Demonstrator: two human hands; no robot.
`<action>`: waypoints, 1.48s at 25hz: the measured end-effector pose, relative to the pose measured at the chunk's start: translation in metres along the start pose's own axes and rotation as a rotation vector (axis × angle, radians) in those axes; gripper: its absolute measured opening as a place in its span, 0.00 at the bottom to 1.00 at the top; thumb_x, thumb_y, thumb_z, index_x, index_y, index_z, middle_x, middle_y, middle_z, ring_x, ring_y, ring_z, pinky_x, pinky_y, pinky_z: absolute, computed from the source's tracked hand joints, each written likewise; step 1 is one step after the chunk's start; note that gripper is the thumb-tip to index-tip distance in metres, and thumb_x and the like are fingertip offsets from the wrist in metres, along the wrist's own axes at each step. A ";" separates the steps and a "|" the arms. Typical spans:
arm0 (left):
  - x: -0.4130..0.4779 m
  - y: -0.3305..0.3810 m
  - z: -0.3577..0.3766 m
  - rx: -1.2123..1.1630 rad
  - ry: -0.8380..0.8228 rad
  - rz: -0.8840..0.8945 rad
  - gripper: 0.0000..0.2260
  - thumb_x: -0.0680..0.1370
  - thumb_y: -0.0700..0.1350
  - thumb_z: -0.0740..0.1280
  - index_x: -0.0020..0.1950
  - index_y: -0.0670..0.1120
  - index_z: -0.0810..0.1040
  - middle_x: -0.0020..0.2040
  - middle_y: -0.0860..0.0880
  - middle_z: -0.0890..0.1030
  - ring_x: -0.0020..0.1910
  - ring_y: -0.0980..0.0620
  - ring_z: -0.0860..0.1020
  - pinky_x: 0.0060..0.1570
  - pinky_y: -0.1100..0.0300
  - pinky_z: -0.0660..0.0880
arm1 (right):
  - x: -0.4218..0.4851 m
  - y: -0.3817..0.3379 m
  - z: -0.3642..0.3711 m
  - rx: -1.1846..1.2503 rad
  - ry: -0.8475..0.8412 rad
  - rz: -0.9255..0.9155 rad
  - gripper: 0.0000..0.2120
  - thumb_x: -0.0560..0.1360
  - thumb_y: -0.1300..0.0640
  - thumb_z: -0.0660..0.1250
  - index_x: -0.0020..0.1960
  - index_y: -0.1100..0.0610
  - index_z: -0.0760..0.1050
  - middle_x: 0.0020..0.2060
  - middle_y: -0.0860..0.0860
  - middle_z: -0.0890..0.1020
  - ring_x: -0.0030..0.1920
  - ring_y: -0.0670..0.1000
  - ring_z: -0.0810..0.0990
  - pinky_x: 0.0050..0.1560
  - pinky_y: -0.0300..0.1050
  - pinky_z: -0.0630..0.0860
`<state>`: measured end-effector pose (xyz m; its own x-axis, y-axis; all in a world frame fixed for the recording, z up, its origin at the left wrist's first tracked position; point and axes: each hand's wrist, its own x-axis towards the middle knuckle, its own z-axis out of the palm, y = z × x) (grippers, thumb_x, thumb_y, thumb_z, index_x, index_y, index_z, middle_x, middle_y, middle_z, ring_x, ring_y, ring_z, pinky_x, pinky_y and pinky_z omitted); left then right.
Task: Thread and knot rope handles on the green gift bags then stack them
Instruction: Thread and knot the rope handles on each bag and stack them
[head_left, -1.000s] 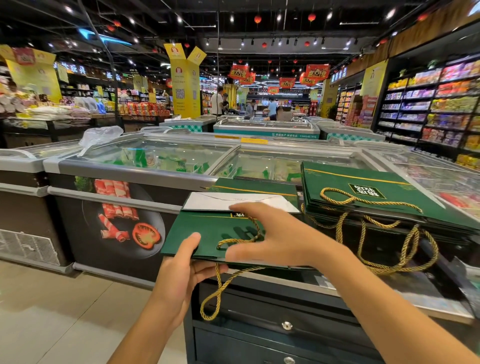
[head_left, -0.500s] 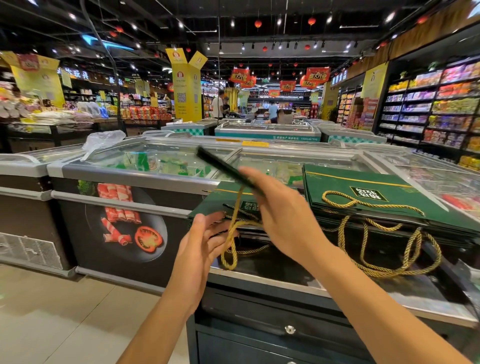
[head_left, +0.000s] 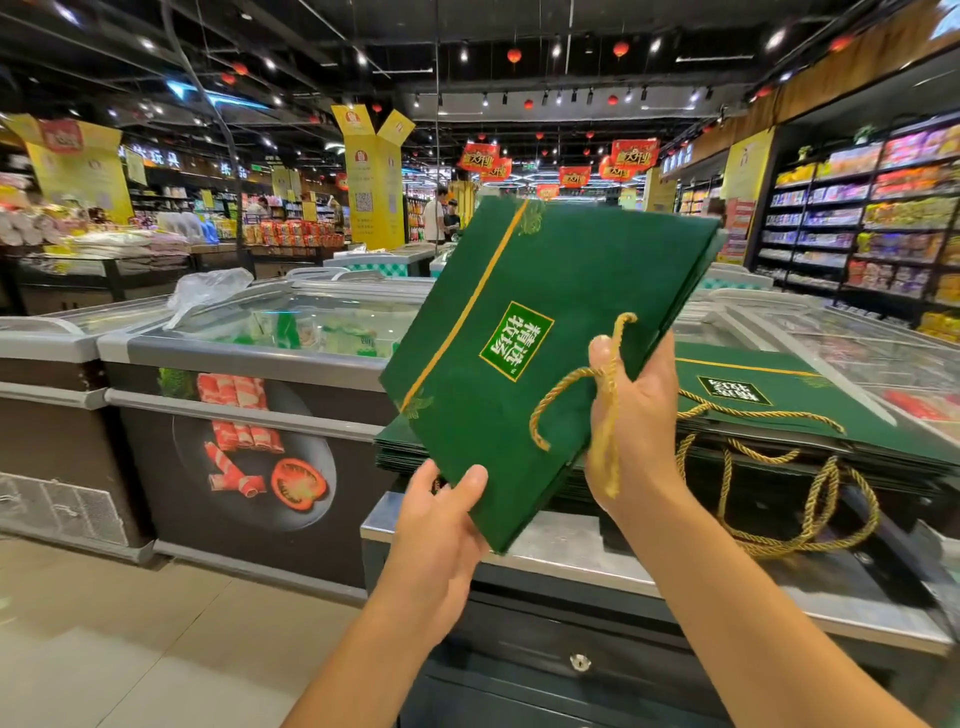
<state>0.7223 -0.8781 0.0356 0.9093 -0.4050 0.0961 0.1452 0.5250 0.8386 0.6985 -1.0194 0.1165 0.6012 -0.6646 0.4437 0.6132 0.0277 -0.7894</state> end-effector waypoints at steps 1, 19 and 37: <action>0.004 0.001 -0.002 -0.041 0.020 0.045 0.17 0.83 0.34 0.60 0.70 0.45 0.71 0.61 0.43 0.83 0.60 0.43 0.82 0.50 0.51 0.83 | 0.002 0.001 -0.003 -0.003 -0.037 0.023 0.18 0.74 0.55 0.69 0.62 0.41 0.75 0.60 0.51 0.81 0.61 0.56 0.80 0.67 0.63 0.76; 0.102 0.053 0.069 0.478 -0.109 0.091 0.19 0.77 0.41 0.72 0.67 0.50 0.75 0.56 0.48 0.85 0.51 0.49 0.84 0.52 0.50 0.81 | 0.083 -0.086 -0.153 -0.712 -0.037 -0.029 0.22 0.72 0.47 0.75 0.66 0.46 0.80 0.61 0.46 0.82 0.58 0.48 0.82 0.59 0.49 0.78; 0.170 -0.036 0.147 0.854 -0.356 -0.171 0.55 0.60 0.67 0.78 0.80 0.58 0.54 0.78 0.52 0.62 0.75 0.43 0.66 0.74 0.40 0.62 | 0.107 -0.065 -0.293 -1.251 -0.133 0.173 0.27 0.80 0.37 0.61 0.78 0.42 0.66 0.75 0.46 0.71 0.74 0.52 0.69 0.69 0.49 0.67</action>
<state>0.8145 -1.0754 0.1006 0.7091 -0.7047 -0.0247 -0.1978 -0.2324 0.9523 0.5726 -1.3106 0.0913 0.7160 -0.6408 0.2769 -0.3349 -0.6634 -0.6692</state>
